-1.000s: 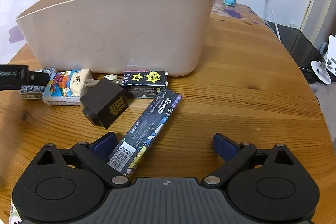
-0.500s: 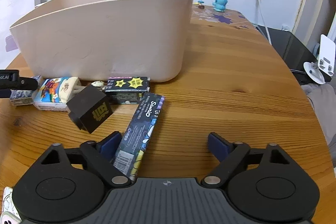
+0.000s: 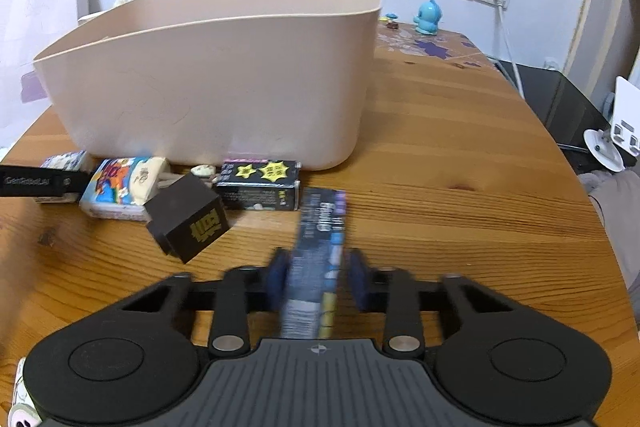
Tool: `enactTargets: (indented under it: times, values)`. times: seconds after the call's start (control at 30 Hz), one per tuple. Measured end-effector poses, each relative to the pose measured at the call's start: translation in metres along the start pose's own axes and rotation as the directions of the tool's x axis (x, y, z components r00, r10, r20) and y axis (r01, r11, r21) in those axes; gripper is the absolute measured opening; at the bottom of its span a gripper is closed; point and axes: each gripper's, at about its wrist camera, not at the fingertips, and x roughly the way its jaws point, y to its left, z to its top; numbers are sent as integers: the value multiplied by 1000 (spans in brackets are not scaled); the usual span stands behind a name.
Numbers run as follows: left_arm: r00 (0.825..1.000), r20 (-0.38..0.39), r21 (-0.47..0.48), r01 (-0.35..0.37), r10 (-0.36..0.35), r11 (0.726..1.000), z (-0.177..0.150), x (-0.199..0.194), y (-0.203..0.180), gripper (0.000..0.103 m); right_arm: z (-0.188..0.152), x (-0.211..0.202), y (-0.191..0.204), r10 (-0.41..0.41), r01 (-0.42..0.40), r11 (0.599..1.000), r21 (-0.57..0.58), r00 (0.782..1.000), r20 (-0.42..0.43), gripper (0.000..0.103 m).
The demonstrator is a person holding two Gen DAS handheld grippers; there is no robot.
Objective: Organize objects
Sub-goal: 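Grasp the blue-and-white tissue pack with the left tool while the right tool holds the snack box, then lift both held items up and over the beige basket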
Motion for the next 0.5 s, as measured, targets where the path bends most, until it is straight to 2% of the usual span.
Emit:
enactTargets:
  times: [0.13, 0.23, 0.5]
  values:
    - [1000, 3, -21, -27, 27, 999, -3, -2, 6, 66, 1, -1, -8, 12, -12, 999, 39, 1000, -2, 21]
    - [1000, -3, -44, 8, -8, 999, -3, -9, 9, 66, 4, -6, -15, 18, -18, 997, 71, 1000, 9, 21]
    - [995, 93, 2, 33, -33, 999, 10, -49, 7, 66, 33, -51, -28, 27, -42, 994, 100, 988, 151, 21]
